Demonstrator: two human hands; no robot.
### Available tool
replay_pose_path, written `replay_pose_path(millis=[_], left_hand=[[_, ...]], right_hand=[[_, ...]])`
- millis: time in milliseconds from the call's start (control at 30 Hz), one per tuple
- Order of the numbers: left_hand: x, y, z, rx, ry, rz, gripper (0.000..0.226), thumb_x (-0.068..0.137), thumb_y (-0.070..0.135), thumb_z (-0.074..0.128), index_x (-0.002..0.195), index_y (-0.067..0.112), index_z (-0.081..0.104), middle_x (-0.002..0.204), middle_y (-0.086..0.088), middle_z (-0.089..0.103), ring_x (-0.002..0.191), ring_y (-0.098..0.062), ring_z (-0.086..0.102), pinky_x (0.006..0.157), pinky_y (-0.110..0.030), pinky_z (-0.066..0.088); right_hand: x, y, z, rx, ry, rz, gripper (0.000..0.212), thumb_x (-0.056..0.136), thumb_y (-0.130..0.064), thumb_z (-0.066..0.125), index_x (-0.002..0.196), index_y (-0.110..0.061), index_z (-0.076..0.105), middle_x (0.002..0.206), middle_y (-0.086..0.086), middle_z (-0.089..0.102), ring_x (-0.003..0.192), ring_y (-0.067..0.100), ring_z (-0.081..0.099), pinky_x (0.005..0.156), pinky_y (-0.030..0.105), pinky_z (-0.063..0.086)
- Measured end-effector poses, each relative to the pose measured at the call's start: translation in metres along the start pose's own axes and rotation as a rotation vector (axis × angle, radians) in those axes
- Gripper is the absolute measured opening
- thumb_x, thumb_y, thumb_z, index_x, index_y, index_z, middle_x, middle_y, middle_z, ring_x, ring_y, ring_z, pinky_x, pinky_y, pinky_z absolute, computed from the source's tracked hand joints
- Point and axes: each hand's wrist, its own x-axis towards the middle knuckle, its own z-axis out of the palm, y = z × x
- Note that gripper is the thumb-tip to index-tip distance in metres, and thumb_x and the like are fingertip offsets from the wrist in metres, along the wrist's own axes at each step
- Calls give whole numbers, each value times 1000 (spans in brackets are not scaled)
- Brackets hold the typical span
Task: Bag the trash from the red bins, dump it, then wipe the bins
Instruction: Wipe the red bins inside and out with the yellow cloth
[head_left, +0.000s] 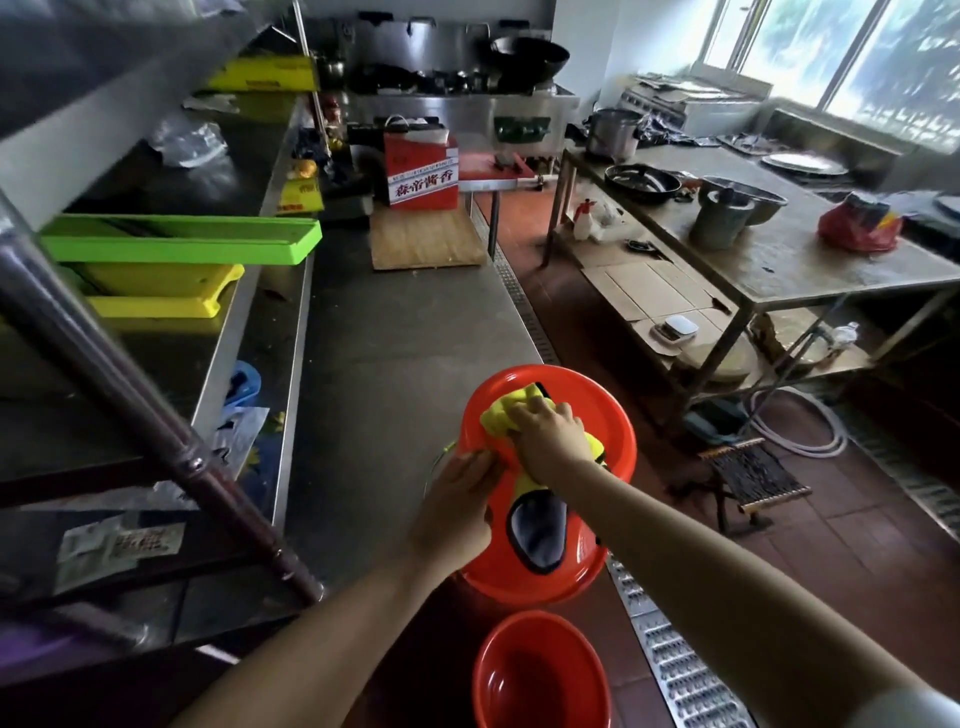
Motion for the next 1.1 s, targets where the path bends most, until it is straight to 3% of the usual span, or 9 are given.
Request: replay_pose_path(millis=[200, 333, 500, 567, 667, 833, 967, 1100], left_hand=[[3, -7, 5, 73, 3, 19, 61, 83, 14, 52, 144, 14, 46, 144, -4, 49, 135, -25, 42, 115, -39, 34], [-1, -8, 7, 66, 67, 66, 62, 82, 15, 56, 143, 12, 46, 140, -8, 51, 127, -28, 46, 113, -39, 35], [-2, -7, 4, 81, 38, 125, 65, 86, 18, 49, 149, 7, 37, 146, -12, 42, 134, -32, 40, 118, -40, 27], [-1, -3, 2, 69, 37, 108, 64, 82, 15, 51, 145, 4, 43, 144, -15, 46, 133, -34, 42, 117, -42, 29], [-1, 5, 4, 78, 35, 51, 61, 78, 13, 51, 139, 2, 51, 141, -16, 51, 131, -37, 47, 112, -47, 37], [1, 1, 8, 209, 37, 87, 60, 81, 16, 53, 139, 2, 50, 140, -16, 52, 130, -35, 47, 113, -44, 35], [-4, 4, 8, 267, -1, 81, 65, 84, 13, 51, 147, 4, 39, 149, -14, 42, 137, -34, 39, 112, -44, 34], [-3, 8, 2, 227, -8, 65, 60, 87, 18, 45, 146, 4, 42, 147, -13, 44, 138, -33, 38, 111, -45, 35]], right_hand=[[41, -6, -15, -24, -3, 66, 36, 101, -29, 47, 136, -31, 54, 159, 10, 29, 125, 42, 42, 101, 50, 40], [-10, 2, -14, -50, -69, 14, 34, 98, -25, 50, 131, -33, 56, 153, 8, 36, 118, 40, 47, 94, 47, 43], [-64, 16, -13, -65, -77, -34, 33, 97, -25, 50, 128, -35, 55, 140, 6, 45, 110, 37, 50, 86, 46, 47], [-47, 14, -16, -53, -66, -20, 35, 96, -21, 50, 128, -34, 57, 133, 5, 49, 111, 37, 50, 88, 46, 47], [-4, 16, -23, -50, -62, 41, 39, 96, -15, 48, 131, -29, 58, 139, 8, 45, 118, 40, 47, 94, 48, 44], [41, 24, -32, -57, -27, 139, 35, 100, -19, 44, 132, -23, 58, 138, 14, 45, 122, 43, 45, 100, 49, 43], [9, 29, -36, -85, -92, 166, 38, 101, -17, 42, 136, -23, 54, 145, 16, 40, 125, 43, 45, 101, 48, 43], [-50, 35, -40, -118, -157, 135, 37, 97, -16, 48, 132, -25, 54, 130, 12, 49, 113, 39, 52, 89, 45, 47]])
